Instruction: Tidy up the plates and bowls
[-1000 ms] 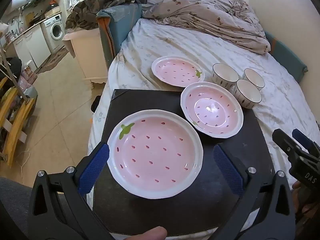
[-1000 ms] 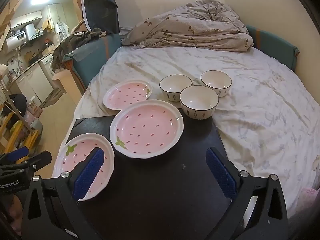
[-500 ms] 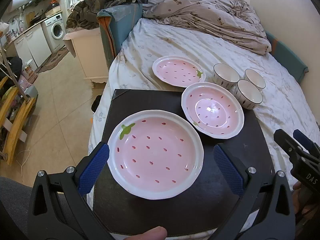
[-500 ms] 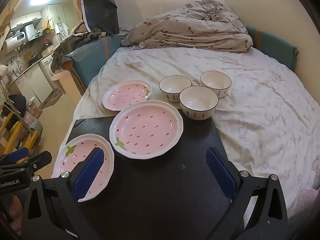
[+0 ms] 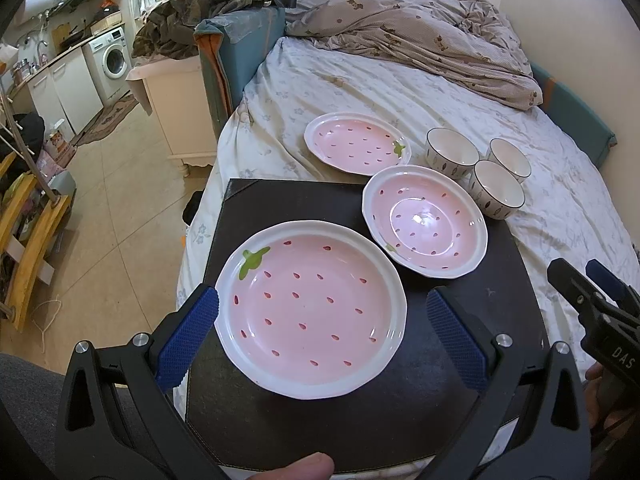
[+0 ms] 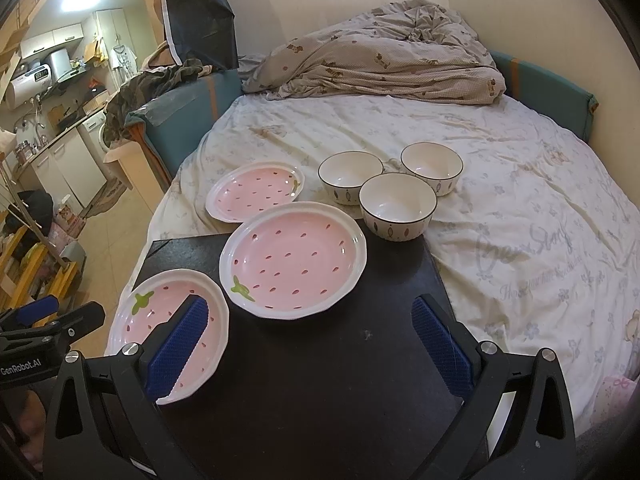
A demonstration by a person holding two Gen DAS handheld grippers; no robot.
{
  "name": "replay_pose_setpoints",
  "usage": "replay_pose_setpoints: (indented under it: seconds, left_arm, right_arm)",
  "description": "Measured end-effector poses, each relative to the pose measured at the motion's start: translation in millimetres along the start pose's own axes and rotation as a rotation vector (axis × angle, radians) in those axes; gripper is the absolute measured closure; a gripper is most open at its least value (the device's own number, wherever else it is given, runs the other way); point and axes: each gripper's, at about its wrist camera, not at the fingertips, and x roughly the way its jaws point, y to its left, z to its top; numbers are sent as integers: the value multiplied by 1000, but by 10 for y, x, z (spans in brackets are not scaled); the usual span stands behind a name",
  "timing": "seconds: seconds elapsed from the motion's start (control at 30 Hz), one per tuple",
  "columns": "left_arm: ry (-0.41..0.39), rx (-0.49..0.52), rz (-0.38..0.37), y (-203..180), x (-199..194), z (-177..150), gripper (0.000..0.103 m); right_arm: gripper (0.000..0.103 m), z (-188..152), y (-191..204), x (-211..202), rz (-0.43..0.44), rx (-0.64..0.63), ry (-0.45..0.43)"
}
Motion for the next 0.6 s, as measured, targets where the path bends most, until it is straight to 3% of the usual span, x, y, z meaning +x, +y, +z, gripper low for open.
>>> replay_pose_setpoints:
  seconds: [0.6]
  left_arm:
    - [-5,1,0,13,-1,19,0]
  right_arm:
    - [0,1,-6,3,1,1,0]
